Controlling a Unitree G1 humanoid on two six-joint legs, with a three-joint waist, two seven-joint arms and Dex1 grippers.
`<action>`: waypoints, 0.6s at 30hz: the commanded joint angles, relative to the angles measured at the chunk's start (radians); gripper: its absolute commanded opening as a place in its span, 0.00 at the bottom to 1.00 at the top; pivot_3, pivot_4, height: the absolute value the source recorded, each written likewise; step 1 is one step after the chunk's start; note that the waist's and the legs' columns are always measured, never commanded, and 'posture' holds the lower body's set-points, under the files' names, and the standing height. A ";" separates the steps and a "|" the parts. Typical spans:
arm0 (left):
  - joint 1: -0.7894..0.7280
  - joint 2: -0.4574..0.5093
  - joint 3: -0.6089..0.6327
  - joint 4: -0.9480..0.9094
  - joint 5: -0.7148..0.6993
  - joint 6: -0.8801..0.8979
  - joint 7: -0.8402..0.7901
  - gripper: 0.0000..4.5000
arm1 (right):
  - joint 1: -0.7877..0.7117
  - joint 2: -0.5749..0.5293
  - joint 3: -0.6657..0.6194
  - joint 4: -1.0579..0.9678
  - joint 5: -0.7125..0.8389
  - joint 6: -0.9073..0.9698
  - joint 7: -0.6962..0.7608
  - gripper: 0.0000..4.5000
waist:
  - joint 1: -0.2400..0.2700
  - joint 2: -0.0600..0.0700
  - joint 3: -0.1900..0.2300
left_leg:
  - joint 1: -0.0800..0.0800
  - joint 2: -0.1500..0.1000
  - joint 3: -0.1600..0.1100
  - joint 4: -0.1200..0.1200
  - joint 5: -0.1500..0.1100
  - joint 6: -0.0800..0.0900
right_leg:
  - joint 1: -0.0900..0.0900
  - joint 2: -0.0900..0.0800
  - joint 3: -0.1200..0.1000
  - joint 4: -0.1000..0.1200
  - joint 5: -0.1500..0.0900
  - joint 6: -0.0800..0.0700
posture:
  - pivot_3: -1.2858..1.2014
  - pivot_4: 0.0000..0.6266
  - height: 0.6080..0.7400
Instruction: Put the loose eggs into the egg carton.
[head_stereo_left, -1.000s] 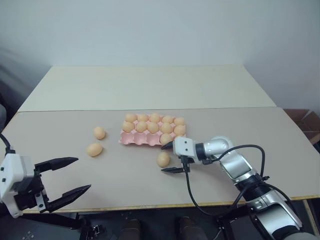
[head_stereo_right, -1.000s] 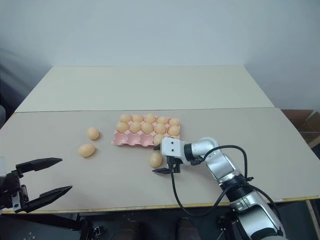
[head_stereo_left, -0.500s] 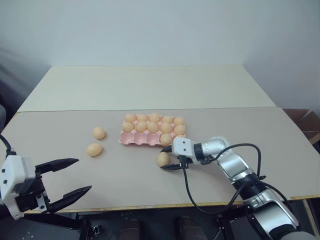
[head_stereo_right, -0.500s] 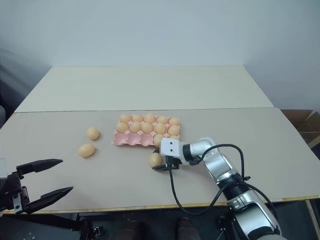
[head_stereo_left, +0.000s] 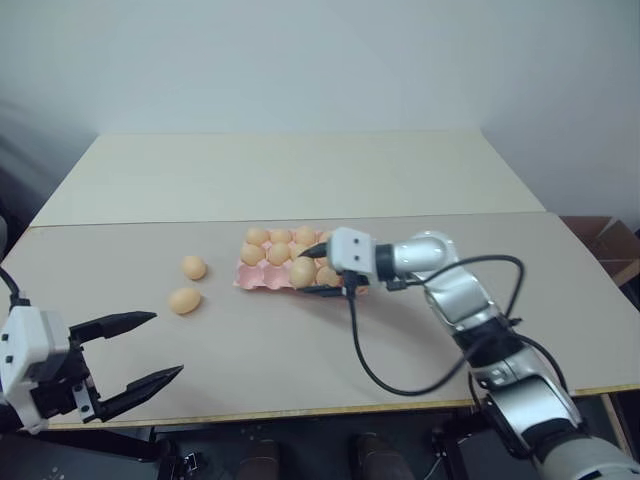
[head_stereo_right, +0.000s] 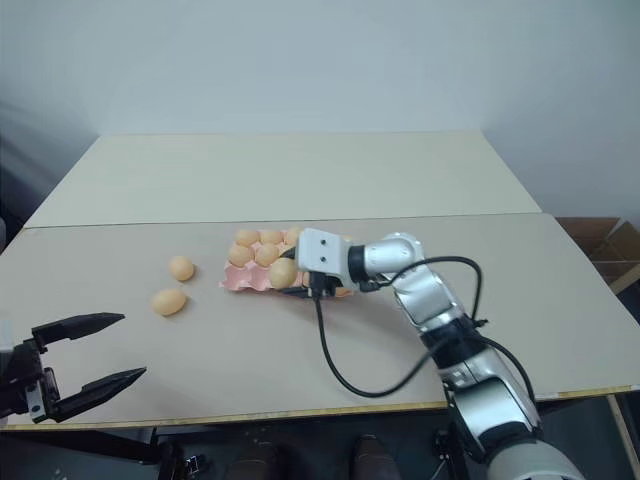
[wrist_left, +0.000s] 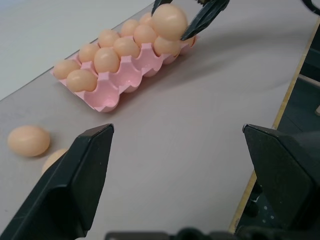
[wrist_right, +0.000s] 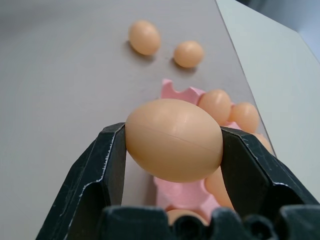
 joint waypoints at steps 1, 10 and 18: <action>-0.003 0.007 0.006 -0.011 0.007 -0.019 0.004 1.00 | -0.046 0.020 0.009 0.130 -0.060 -0.109 -0.055 0.59 | 0.001 0.000 0.000 | -0.001 0.000 0.000 0.000 0.000 0.000 | 0.000 0.000 0.000 0.000 0.000 0.000 | 0.52 0.24 1.00; 0.037 -0.024 0.035 -0.053 -0.004 -0.014 0.027 1.00 | -0.093 0.055 0.004 0.288 -0.109 -0.249 -0.070 0.93 | -0.015 0.000 0.000 | -0.003 -0.001 0.000 0.000 0.000 0.000 | -0.001 -0.001 0.001 -0.002 0.005 -0.002 | 0.52 0.24 1.00; 0.062 -0.038 0.045 -0.048 0.016 -0.023 0.039 1.00 | -0.045 0.004 -0.048 0.125 -0.040 -0.202 -0.005 1.00 | -0.018 0.000 0.000 | -0.001 0.001 0.000 0.000 0.000 0.000 | -0.001 0.001 0.001 0.000 0.002 -0.002 | 0.52 0.24 1.00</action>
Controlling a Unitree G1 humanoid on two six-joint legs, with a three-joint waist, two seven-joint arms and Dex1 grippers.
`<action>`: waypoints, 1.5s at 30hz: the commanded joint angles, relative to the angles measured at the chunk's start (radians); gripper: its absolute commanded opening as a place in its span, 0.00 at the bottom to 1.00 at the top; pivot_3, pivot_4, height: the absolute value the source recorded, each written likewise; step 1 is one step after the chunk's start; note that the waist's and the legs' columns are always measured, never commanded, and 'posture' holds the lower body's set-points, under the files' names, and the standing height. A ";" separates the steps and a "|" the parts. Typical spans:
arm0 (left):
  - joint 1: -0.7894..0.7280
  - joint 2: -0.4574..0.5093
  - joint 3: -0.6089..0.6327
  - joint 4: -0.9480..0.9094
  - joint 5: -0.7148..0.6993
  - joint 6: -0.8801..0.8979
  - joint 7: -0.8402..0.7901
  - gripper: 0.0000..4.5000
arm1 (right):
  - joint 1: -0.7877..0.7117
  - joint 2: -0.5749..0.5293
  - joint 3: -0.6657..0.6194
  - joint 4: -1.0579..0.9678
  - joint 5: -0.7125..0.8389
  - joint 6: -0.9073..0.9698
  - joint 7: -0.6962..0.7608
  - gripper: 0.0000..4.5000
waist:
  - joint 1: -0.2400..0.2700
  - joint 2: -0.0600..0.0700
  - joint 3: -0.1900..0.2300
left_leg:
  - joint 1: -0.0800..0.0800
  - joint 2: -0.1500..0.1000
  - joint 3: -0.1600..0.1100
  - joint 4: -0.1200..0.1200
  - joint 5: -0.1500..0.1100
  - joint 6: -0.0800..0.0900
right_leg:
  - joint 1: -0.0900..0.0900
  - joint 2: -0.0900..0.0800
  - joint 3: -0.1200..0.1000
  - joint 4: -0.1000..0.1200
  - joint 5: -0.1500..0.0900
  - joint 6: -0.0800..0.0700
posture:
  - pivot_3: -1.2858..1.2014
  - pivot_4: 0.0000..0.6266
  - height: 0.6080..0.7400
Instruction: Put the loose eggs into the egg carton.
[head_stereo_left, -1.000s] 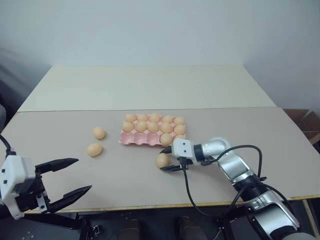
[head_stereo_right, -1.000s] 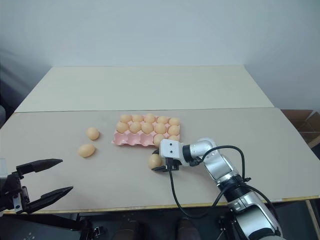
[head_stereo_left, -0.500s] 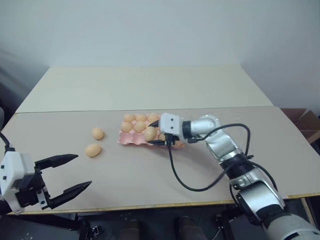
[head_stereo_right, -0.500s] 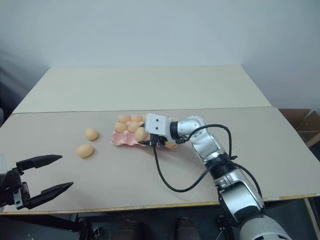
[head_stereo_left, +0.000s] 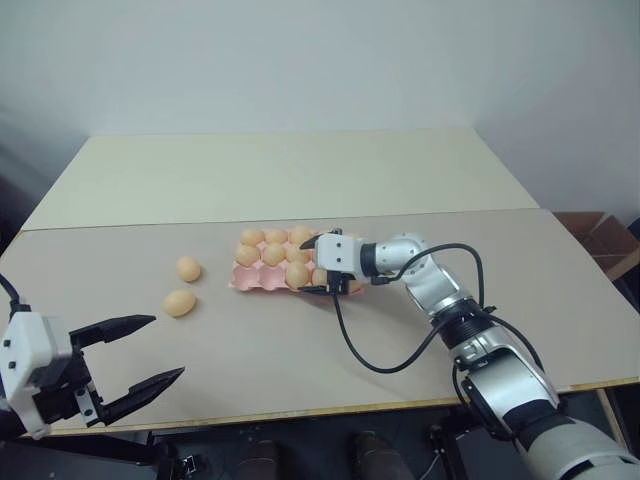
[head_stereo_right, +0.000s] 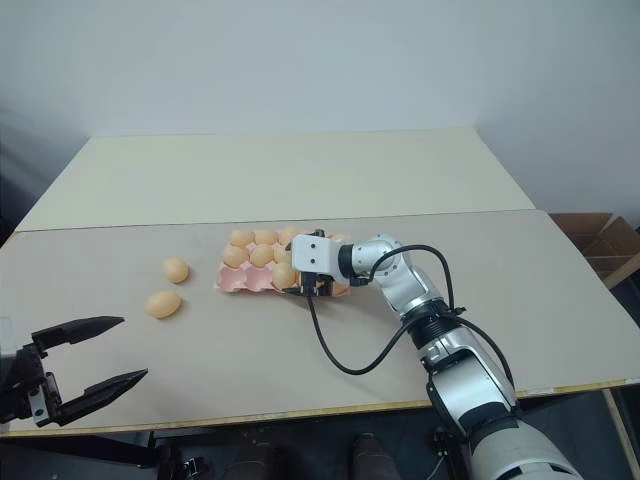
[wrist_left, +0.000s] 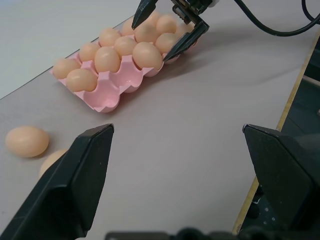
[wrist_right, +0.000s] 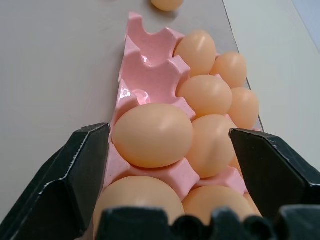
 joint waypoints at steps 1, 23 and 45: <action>0.014 -0.005 0.038 -0.016 0.013 -0.022 0.012 1.00 | 0.046 -0.058 -0.069 -0.198 0.105 0.051 0.071 1.00 | 0.002 0.000 0.000 | 0.000 0.001 0.000 0.000 0.000 0.000 | 0.000 0.001 0.000 0.000 0.000 0.000 | 0.52 0.24 1.00; 0.014 -0.106 0.082 0.143 0.140 -0.044 0.220 1.00 | 0.434 -0.545 -0.302 -0.737 0.443 0.356 0.294 1.00 | 0.028 -0.001 0.000 | 0.003 0.013 0.004 0.000 -0.001 -0.002 | -0.001 0.010 0.001 -0.003 0.001 -0.003 | 0.52 0.24 1.00; -0.539 -0.128 -0.469 0.599 0.405 -0.185 0.399 1.00 | 0.477 -0.562 -0.352 -0.868 0.466 0.473 0.165 1.00 | 0.032 -0.004 -0.002 | 0.001 0.012 0.008 0.000 -0.001 -0.002 | -0.001 0.010 0.002 -0.003 0.002 -0.003 | 0.52 0.24 1.00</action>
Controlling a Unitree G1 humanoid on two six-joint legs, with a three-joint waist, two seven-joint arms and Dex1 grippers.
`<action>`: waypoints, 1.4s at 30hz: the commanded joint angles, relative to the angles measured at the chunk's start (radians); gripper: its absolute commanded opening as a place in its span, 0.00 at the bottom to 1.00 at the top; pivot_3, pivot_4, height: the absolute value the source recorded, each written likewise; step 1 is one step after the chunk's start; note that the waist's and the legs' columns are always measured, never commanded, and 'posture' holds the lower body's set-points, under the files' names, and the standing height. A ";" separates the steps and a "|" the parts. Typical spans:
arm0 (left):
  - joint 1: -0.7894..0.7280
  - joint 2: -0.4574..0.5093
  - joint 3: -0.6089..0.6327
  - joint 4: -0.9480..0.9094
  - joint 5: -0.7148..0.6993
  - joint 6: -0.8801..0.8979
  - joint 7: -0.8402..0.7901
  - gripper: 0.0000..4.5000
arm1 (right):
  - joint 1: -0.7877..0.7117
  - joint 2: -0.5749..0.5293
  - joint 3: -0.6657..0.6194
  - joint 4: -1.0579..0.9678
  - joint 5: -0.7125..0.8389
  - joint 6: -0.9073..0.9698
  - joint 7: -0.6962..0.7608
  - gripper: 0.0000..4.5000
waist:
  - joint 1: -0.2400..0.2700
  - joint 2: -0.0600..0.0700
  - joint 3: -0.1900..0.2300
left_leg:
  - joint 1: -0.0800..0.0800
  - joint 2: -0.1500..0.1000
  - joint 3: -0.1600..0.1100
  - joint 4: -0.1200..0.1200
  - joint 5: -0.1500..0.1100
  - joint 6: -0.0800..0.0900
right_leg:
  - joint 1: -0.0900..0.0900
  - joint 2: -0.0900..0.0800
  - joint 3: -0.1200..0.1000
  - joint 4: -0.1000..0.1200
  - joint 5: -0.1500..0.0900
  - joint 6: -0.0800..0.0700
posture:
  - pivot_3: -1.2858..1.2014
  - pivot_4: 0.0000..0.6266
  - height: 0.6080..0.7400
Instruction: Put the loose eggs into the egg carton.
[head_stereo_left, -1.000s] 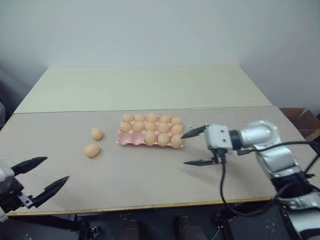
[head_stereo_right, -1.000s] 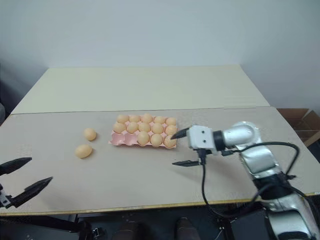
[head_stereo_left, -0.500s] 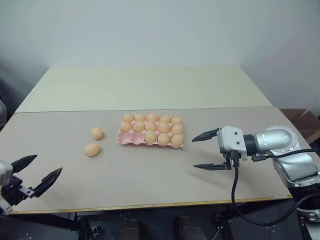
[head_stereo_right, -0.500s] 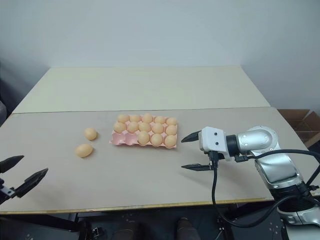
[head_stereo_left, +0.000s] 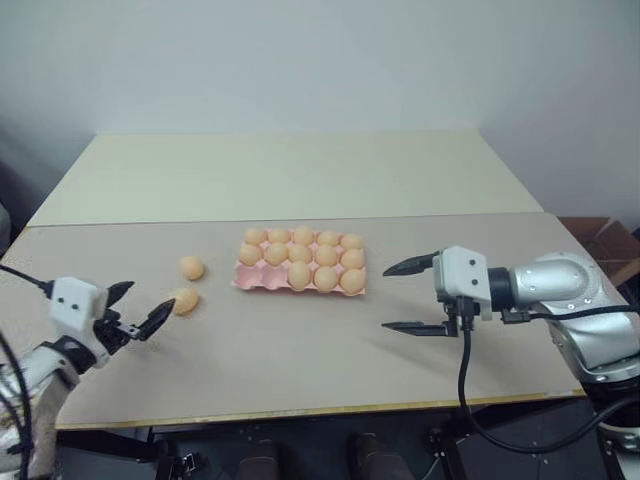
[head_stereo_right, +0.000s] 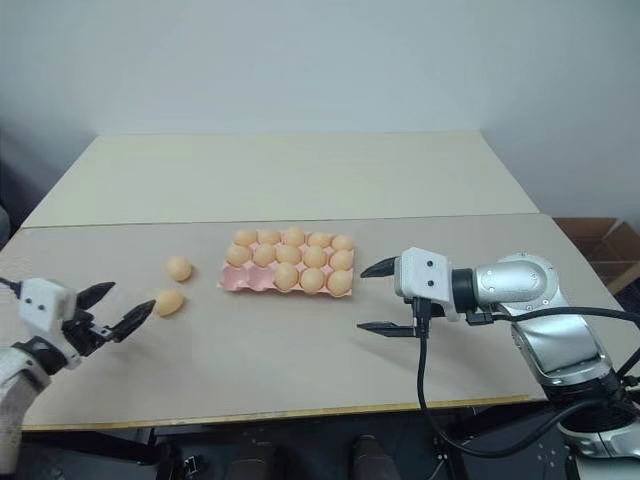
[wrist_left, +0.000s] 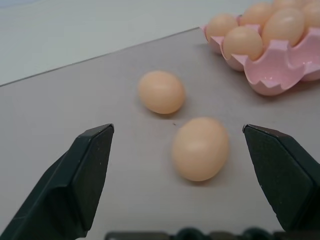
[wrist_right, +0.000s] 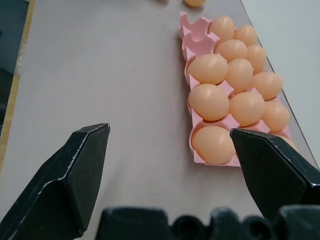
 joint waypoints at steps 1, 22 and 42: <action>-0.066 0.005 -0.066 0.075 0.057 -0.043 0.008 1.00 | 0.015 -0.029 -0.054 -0.057 0.018 0.017 -0.018 1.00 | 0.001 0.000 0.000 | 0.000 0.000 0.000 0.000 0.000 0.000 | 0.000 0.000 0.000 0.000 0.000 0.000 | 0.52 0.24 1.00; -0.166 -0.009 -0.164 0.161 0.083 -0.049 -0.009 0.39 | 0.086 -0.084 -0.107 -0.128 0.031 0.059 -0.067 1.00 | 0.000 -0.001 0.000 | 0.000 0.000 0.001 0.000 0.000 0.000 | 0.000 -0.001 0.001 0.000 0.003 0.006 | 0.52 0.24 1.00; -0.496 -0.082 -0.399 0.181 0.000 -0.030 -0.235 0.39 | 0.145 -0.075 -0.154 -0.217 0.026 0.099 -0.175 1.00 | 0.008 -0.001 -0.001 | -0.001 -0.002 0.002 0.002 0.000 0.000 | 0.001 0.001 0.003 -0.001 0.005 0.008 | 0.52 0.24 1.00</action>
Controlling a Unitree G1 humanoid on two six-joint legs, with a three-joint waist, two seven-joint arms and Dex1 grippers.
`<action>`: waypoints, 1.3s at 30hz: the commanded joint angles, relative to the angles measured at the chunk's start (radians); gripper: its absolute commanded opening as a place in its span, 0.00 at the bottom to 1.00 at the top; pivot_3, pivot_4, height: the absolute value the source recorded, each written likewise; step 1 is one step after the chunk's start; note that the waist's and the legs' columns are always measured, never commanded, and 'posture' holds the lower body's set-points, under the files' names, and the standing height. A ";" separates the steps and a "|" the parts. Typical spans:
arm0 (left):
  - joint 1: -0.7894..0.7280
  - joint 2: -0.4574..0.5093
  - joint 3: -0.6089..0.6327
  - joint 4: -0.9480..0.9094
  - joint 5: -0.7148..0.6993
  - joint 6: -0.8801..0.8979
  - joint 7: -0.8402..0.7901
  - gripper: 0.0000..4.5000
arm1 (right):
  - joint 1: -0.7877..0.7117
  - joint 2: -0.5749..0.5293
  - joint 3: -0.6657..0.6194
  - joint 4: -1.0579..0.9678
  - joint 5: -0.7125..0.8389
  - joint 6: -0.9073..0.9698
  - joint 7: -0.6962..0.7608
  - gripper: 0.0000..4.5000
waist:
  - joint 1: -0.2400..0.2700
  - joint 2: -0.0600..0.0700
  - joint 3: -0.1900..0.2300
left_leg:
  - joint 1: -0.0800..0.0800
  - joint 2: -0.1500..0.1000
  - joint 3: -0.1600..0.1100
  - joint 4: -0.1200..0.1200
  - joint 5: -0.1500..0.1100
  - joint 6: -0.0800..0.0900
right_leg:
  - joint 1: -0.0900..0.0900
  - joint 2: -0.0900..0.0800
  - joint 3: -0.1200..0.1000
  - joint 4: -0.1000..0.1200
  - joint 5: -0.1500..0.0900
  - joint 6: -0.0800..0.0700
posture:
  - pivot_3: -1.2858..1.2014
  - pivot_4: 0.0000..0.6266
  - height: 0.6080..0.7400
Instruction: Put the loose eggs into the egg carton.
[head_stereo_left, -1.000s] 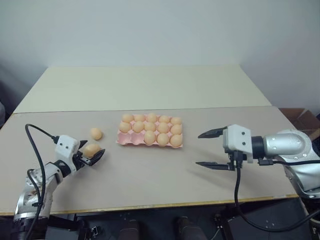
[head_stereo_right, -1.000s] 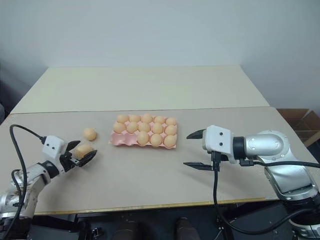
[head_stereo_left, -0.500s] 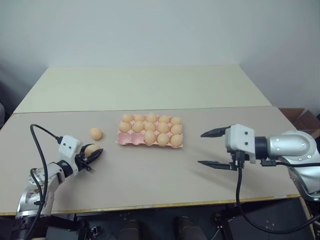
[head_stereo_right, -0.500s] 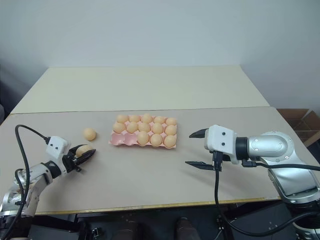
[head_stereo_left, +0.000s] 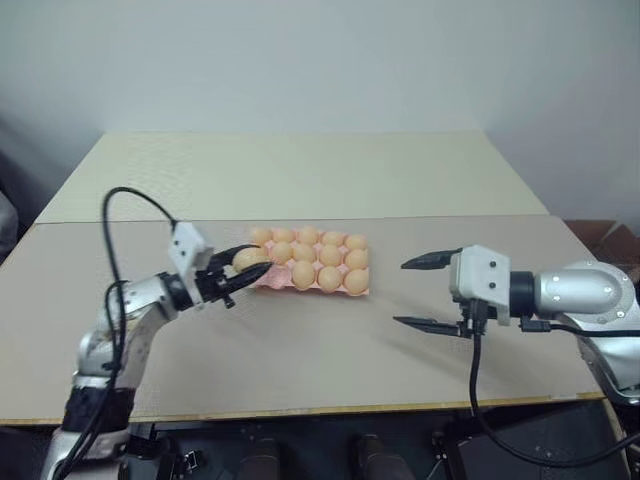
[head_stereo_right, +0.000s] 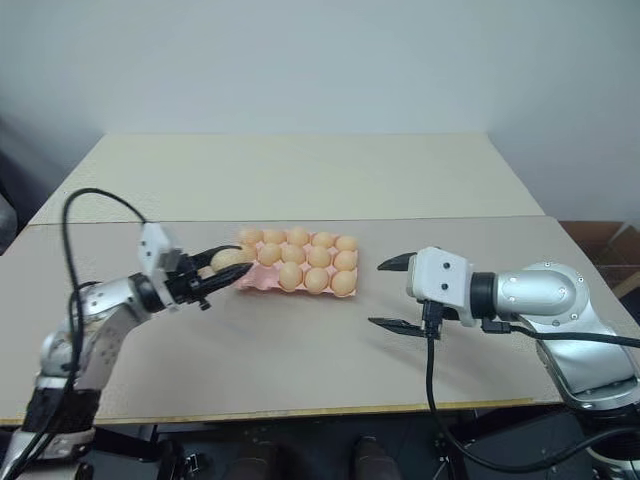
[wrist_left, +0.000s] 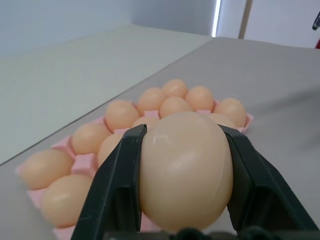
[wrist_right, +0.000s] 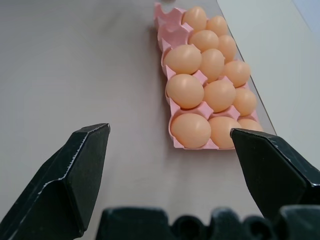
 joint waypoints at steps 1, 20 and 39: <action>-0.076 0.004 -0.042 0.109 0.066 -0.064 -0.037 0.39 | 0.043 0.001 -0.065 -0.063 0.012 0.030 -0.050 1.00 | -0.001 0.000 0.000 | -0.001 0.000 0.000 0.000 0.000 0.000 | 0.000 0.000 0.000 0.000 0.000 0.000 | 0.52 0.24 1.00; -0.150 -0.001 -0.014 0.275 0.100 -0.161 -0.139 0.99 | 0.125 -0.012 -0.104 -0.114 0.016 0.051 -0.110 1.00 | -0.001 0.000 0.000 | -0.002 0.000 0.000 0.002 0.000 0.000 | -0.001 0.000 0.000 0.000 0.000 0.001 | 0.52 0.24 1.00; 0.302 0.146 0.380 -0.071 0.028 0.060 0.179 0.99 | 0.010 -0.026 -0.086 -0.055 0.094 0.025 0.000 1.00 | 0.004 -0.001 0.000 | 0.001 0.003 0.000 0.001 0.000 0.000 | 0.000 -0.002 -0.001 0.000 -0.003 -0.005 | 0.52 0.24 1.00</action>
